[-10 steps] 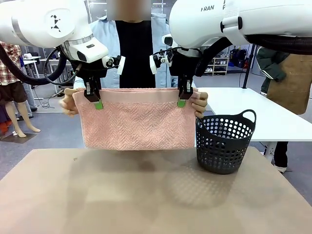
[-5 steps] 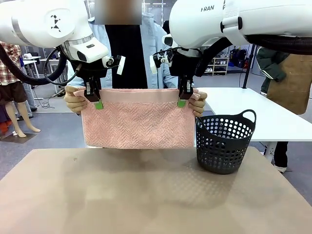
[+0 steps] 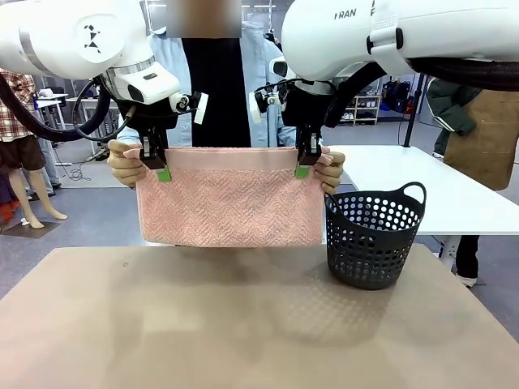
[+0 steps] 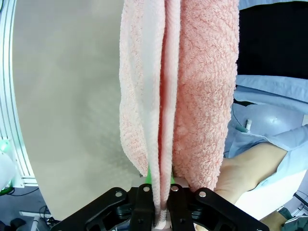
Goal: Fold the towel.
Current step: Release the end of the 100 cm Hotel Towel you were holding.
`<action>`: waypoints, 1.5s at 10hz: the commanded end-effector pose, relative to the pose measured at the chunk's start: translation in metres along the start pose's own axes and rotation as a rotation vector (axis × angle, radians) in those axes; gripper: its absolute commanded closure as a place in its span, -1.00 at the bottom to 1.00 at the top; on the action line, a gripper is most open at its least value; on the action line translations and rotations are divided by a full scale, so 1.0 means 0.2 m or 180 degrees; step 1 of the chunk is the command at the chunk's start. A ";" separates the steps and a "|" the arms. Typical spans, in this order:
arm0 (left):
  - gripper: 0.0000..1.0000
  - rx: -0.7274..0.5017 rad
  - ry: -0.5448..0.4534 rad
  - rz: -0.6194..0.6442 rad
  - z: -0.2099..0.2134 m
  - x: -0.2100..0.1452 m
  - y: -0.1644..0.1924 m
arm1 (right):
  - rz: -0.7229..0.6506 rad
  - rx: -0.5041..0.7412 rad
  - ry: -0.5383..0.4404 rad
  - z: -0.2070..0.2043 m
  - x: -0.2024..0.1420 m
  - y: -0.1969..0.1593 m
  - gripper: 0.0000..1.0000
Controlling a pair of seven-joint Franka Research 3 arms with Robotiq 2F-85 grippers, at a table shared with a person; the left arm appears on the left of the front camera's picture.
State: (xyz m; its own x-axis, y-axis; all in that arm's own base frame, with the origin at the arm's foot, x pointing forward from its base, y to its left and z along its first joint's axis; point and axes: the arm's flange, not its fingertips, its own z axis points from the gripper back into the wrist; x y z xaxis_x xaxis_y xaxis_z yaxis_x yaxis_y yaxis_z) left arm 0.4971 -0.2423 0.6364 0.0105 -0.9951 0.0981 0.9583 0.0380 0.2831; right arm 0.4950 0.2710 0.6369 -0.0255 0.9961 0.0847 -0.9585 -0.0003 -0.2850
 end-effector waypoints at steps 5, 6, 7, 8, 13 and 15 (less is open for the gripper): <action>-0.86 0.0051 -0.0003 0.0036 0.04 0.00 -0.01 | 0.0035 -0.0067 -0.0054 0.05 0.00 0.02 -0.64; -1.00 0.0069 -0.0007 0.0044 0.06 0.00 -0.01 | 0.0053 -0.0096 -0.0053 0.07 0.01 0.03 0.08; -1.00 0.0112 -0.0020 0.0049 0.10 0.00 -0.02 | 0.0053 -0.0138 -0.0059 0.10 0.01 0.04 -1.00; -1.00 0.0163 -0.0066 0.0084 0.14 0.00 -0.04 | 0.0055 -0.0196 -0.0097 0.14 0.01 0.05 -0.70; -1.00 0.0551 -0.1016 0.0725 0.56 -0.29 -0.17 | -0.0447 -0.0317 -0.1436 0.57 -0.40 0.15 -1.00; -1.00 0.0528 -0.1430 0.1308 0.62 -0.51 -0.28 | -0.0789 -0.0416 -0.1560 0.62 -0.59 0.25 -1.00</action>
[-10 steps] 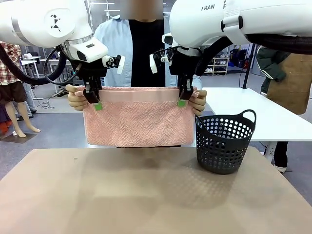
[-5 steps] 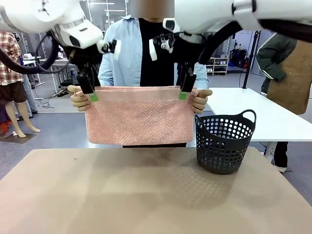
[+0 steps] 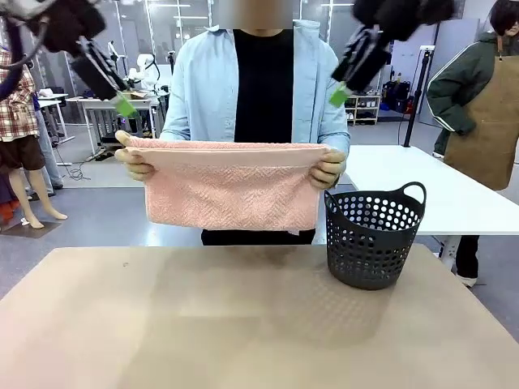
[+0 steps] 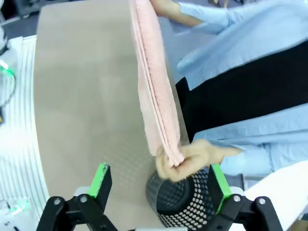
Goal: Fold the towel.
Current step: Release the end of the 100 cm Hotel Towel you were holding.
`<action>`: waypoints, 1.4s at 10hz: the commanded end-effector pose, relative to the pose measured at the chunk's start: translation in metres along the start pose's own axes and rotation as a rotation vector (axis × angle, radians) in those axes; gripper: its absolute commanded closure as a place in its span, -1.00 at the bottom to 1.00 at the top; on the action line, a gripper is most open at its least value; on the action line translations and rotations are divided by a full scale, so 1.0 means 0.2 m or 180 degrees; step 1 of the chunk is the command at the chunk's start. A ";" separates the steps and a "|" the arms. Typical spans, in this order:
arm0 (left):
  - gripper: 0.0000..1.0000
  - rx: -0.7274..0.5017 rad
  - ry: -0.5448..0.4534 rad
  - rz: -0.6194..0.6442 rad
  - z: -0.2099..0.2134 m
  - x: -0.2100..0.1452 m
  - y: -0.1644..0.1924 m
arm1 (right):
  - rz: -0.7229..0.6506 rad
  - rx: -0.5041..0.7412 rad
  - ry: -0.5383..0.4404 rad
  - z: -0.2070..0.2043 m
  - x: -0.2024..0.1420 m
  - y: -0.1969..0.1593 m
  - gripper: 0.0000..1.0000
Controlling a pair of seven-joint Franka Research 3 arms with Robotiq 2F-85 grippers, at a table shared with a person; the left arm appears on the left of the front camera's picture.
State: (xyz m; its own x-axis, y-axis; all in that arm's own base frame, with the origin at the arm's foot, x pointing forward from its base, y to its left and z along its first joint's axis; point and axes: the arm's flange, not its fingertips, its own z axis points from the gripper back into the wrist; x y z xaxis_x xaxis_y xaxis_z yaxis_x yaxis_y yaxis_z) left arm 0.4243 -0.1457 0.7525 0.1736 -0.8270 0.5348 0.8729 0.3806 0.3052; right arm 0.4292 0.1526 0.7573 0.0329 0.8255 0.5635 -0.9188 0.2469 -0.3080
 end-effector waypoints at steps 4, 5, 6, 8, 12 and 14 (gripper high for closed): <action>-1.00 0.0074 -0.0463 0.1328 0.13 -0.57 -0.27 | -0.0974 -0.0355 -0.0325 0.20 -0.55 0.34 -1.00; -1.00 0.0110 -0.0458 0.1524 0.14 -0.66 -0.34 | -0.1268 -0.0425 -0.0363 0.25 -0.66 0.41 -1.00; -1.00 0.0172 -0.0435 0.1701 0.16 -0.75 -0.40 | -0.1547 -0.0489 -0.0416 0.28 -0.76 0.47 -1.00; -1.00 0.0312 -0.0397 0.2020 0.22 -0.89 -0.49 | -0.1898 -0.0608 -0.0583 0.36 -0.92 0.58 -1.00; -1.00 0.0644 -0.0305 0.2536 0.33 -1.06 -0.61 | -0.2153 -0.0616 -0.0722 0.35 -1.07 0.63 -1.00; -1.00 0.0539 -0.0349 0.2441 0.34 -1.06 -0.57 | -0.2076 -0.0568 -0.0670 0.37 -1.10 0.61 -1.00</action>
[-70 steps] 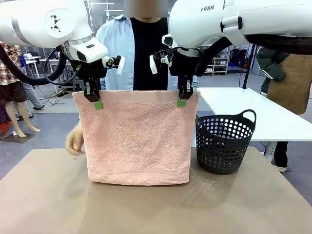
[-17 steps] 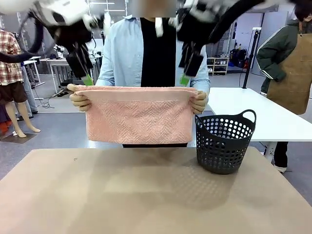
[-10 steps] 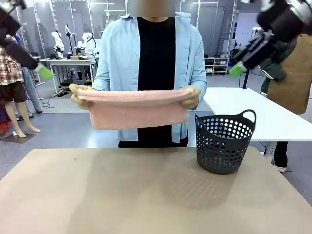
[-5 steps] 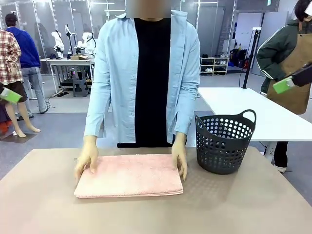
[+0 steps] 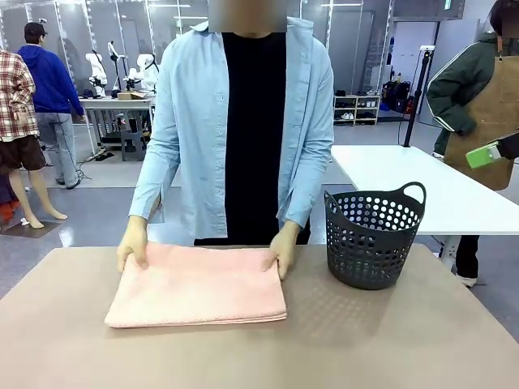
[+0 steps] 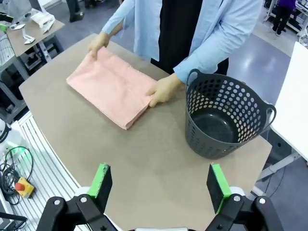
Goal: Fold the towel.
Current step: Release the end of the 100 cm Hotel Towel you were holding.
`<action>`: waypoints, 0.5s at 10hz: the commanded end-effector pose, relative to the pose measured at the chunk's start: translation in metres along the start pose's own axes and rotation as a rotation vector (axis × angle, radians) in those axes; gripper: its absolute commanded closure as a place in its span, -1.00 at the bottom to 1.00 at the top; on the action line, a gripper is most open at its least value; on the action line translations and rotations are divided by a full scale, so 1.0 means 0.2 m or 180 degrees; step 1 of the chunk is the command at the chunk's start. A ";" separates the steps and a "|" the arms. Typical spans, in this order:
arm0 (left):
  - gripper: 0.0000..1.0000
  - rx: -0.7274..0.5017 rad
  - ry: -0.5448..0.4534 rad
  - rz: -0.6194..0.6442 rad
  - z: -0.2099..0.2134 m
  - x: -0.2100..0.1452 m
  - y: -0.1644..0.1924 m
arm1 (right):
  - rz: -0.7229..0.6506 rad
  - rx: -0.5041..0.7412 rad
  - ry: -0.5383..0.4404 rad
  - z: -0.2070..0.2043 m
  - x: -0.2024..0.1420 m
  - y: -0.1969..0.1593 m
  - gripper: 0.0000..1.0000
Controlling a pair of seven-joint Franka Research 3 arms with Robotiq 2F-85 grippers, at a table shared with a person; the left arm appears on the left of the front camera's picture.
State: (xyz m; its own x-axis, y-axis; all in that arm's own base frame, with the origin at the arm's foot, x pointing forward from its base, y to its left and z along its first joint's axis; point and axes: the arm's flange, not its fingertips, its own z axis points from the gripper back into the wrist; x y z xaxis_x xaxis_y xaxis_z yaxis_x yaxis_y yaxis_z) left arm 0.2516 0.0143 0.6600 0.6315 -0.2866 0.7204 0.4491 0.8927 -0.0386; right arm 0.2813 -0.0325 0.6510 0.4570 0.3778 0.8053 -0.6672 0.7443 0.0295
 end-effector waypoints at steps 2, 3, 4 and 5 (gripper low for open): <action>-1.00 -0.0060 0.0013 0.0077 -0.03 0.01 0.01 | -0.0029 -0.0024 -0.0008 0.02 0.00 -0.01 -1.00; -1.00 -0.0060 0.0013 0.0077 -0.03 0.01 0.01 | -0.0029 -0.0024 -0.0008 0.02 0.00 -0.01 -1.00; -1.00 -0.0060 0.0013 0.0077 -0.03 0.01 0.01 | -0.0029 -0.0024 -0.0008 0.02 0.00 -0.01 -1.00; -1.00 -0.0060 0.0013 0.0077 -0.03 0.01 0.01 | -0.0029 -0.0024 -0.0008 0.02 0.00 -0.01 -1.00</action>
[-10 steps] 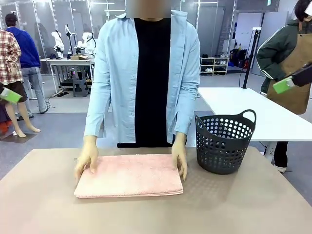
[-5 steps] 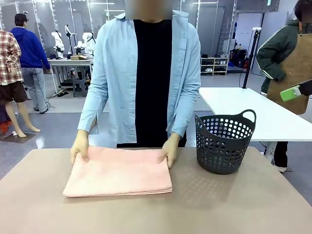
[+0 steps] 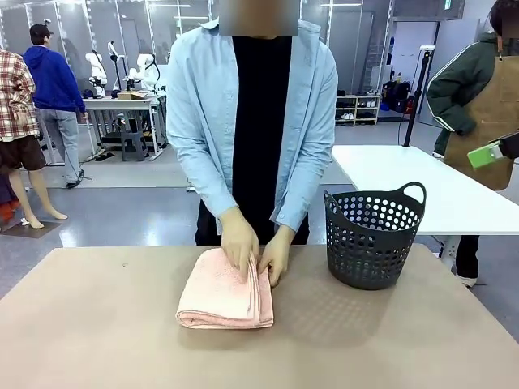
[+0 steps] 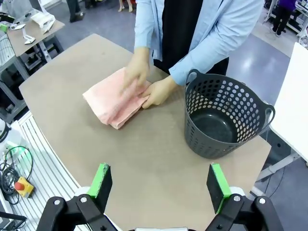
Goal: Fold the towel.
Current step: Release the end of the 100 cm Hotel Towel you were holding, then pick up the 100 cm Hotel Towel and place it on the left side of the table.
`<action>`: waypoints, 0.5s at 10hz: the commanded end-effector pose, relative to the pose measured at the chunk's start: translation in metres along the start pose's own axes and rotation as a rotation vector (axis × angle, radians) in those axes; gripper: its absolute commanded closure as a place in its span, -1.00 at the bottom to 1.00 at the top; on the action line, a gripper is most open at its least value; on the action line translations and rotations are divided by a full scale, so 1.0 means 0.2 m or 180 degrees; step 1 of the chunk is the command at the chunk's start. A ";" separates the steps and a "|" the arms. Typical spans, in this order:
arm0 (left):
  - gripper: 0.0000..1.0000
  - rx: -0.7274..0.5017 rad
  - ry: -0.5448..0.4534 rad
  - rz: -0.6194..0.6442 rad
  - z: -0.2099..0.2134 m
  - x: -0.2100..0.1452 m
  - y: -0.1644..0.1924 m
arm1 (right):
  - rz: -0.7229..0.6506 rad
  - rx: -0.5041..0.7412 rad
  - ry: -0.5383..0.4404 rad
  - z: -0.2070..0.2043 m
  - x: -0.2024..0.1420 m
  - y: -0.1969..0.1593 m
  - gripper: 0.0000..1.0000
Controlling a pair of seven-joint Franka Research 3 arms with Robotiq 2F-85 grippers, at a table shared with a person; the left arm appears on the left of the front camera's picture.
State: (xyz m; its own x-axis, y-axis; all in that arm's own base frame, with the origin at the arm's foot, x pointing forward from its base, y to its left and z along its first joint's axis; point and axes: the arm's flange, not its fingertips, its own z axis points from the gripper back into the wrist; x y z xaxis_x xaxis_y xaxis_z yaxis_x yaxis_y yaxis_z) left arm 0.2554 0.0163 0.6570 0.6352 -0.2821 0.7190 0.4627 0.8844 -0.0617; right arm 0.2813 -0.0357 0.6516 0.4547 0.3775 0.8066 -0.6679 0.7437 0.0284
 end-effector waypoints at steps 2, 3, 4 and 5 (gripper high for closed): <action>-1.00 0.0028 0.0007 0.0059 -0.01 0.01 0.00 | -0.0033 -0.0025 -0.0001 0.01 0.00 0.00 -1.00; -1.00 0.0028 0.0007 0.0059 -0.01 0.01 0.00 | -0.0033 -0.0025 -0.0001 0.01 0.00 0.00 -1.00; -1.00 0.0028 0.0007 0.0059 -0.01 0.01 0.00 | -0.0033 -0.0025 -0.0001 0.01 0.00 0.00 -1.00; -1.00 0.0028 0.0007 0.0059 -0.01 0.01 0.00 | -0.0033 -0.0025 -0.0001 0.01 0.00 0.00 -1.00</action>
State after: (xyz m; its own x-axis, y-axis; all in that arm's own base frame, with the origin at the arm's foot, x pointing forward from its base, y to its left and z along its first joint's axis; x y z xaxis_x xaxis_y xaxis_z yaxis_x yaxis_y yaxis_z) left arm 0.2554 0.0161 0.6570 0.6351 -0.2823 0.7190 0.4630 0.8842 -0.0619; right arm 0.2814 -0.0353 0.6516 0.4539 0.3790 0.8064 -0.6694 0.7424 0.0278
